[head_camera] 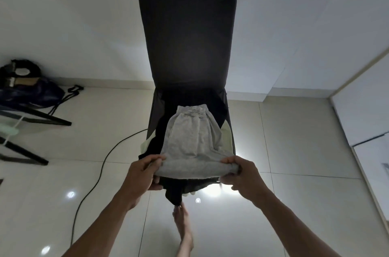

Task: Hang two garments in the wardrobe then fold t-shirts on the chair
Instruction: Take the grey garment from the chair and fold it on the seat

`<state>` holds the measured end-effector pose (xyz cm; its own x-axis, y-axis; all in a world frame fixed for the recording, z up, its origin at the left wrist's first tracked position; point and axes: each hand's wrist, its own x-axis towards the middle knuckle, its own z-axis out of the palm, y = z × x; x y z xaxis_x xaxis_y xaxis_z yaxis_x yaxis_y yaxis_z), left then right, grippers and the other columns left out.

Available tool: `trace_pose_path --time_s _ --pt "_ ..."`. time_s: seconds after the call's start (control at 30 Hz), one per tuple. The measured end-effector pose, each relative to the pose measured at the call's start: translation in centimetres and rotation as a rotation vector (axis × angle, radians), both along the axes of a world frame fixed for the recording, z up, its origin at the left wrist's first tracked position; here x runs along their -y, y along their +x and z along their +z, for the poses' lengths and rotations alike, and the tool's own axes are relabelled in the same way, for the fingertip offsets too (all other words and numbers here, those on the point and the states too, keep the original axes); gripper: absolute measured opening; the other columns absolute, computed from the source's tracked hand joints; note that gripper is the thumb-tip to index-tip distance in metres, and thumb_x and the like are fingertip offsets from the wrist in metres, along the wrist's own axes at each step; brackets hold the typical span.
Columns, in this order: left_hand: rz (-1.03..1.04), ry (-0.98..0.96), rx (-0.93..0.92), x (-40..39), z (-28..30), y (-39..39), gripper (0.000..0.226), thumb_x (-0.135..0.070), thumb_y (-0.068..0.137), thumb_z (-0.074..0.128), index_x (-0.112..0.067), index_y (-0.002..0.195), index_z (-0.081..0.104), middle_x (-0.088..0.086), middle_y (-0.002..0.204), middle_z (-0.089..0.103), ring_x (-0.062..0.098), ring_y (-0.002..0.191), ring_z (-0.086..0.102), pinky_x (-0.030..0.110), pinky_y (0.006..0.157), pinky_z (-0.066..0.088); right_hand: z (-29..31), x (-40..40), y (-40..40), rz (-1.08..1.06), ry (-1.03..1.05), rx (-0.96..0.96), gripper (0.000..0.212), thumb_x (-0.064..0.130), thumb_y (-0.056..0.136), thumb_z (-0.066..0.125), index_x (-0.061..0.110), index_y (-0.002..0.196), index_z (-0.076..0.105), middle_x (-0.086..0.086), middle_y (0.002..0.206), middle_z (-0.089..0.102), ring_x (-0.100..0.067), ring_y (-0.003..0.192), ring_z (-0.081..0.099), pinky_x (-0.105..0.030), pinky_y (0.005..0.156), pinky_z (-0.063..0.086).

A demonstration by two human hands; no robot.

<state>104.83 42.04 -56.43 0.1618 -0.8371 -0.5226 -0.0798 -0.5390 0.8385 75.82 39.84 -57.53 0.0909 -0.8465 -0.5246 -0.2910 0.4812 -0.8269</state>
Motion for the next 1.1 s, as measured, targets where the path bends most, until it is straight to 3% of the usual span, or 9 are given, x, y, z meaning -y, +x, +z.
trace_pose_path --time_s 0.1,0.17,0.27,0.33,0.43,0.5,0.6,0.93,1.1 --pt "-0.121 0.059 0.003 3.9 -0.1 1.3 0.042 -0.026 0.066 0.092 -0.013 0.101 0.075 0.014 0.08 0.068 0.029 0.073 0.068 0.043 0.074 0.062 -0.9 4.7 0.1 0.058 -0.125 -0.159 0.027 0.007 0.072 0.086 0.023 0.089 0.072 0.007 0.074 0.07 -0.009 0.061 0.062 -0.026 0.054 0.051" --pt "-0.21 0.029 0.125 7.4 -1.1 2.4 0.038 -0.013 0.062 0.094 -0.017 0.094 0.076 0.013 0.086 0.073 0.033 0.083 0.071 0.037 0.072 0.061 -1.6 8.7 0.2 0.119 -0.156 -0.237 0.02 0.017 0.077 0.084 0.027 0.088 0.07 0.009 0.077 0.069 -0.009 0.068 0.064 -0.031 0.061 0.055" --pt "-0.174 -0.077 0.321 13.1 -2.6 3.2 0.01 -0.019 0.077 0.085 -0.023 0.08 0.076 -0.01 0.063 0.067 0.007 0.062 0.062 0.027 0.059 0.051 -2.4 14.5 0.8 0.098 -0.17 -0.291 0.013 0.03 0.081 0.081 0.027 0.088 0.071 0.003 0.094 0.064 -0.017 0.085 0.064 -0.037 0.074 0.057" --pt "-0.195 -0.172 0.375 16.6 -3.3 3.4 0.018 -0.034 0.08 0.081 -0.023 0.07 0.071 -0.014 0.055 0.055 0.002 0.053 0.05 0.023 0.055 0.041 -3.1 17.6 1.3 0.044 -0.159 -0.261 0.014 0.033 0.085 0.078 0.021 0.091 0.073 0.003 0.097 0.064 -0.017 0.088 0.064 -0.038 0.077 0.057" --pt "-0.12 -0.078 0.281 21.5 -6.0 3.7 0.037 -0.058 0.077 0.069 -0.024 0.088 0.074 -0.011 0.079 0.069 0.008 0.075 0.063 0.029 0.064 0.048 -5.4 22.2 2.3 0.011 -0.104 -0.238 0.022 0.041 0.091 0.069 0.021 0.097 0.071 0.002 0.094 0.071 -0.02 0.09 0.068 -0.046 0.081 0.059" --pt "-0.081 -0.05 0.273 23.8 -8.4 3.4 0.033 -0.055 0.089 0.063 -0.025 0.099 0.07 -0.005 0.094 0.07 0.015 0.09 0.065 0.031 0.072 0.048 -7.5 24.5 3.0 -0.01 -0.08 -0.258 0.026 0.044 0.094 0.063 0.019 0.098 0.068 0.0 0.093 0.07 -0.021 0.088 0.067 -0.042 0.077 0.057" --pt "-0.049 -0.053 0.382 26.7 -11.6 2.4 0.031 -0.048 0.1 0.05 -0.02 0.099 0.063 -0.003 0.096 0.066 0.017 0.094 0.062 0.026 0.072 0.043 -10.8 27.1 4.2 -0.055 -0.083 -0.357 0.036 0.048 0.099 0.053 0.012 0.095 0.06 -0.002 0.09 0.064 -0.019 0.083 0.06 -0.034 0.069 0.047" --pt "-0.025 0.025 0.513 32.5 -17.9 1.0 0.043 -0.05 0.103 0.04 -0.01 0.099 0.055 -0.007 0.102 0.057 0.018 0.105 0.057 0.027 0.084 0.036 -18.0 31.3 5.7 -0.157 -0.072 -0.543 0.043 0.055 0.102 0.04 0.014 0.095 0.053 -0.001 0.089 0.058 -0.024 0.084 0.056 -0.039 0.075 0.042" --pt "-0.04 0.157 0.485 31.4 -17.7 1.4 0.068 -0.071 0.094 0.034 -0.012 0.123 0.051 -0.001 0.114 0.058 0.022 0.107 0.057 0.034 0.084 0.043 -17.8 30.5 5.2 -0.148 0.017 -0.541 0.055 0.069 0.096 0.036 0.019 0.11 0.057 0.003 0.095 0.059 -0.023 0.093 0.057 -0.043 0.082 0.047"
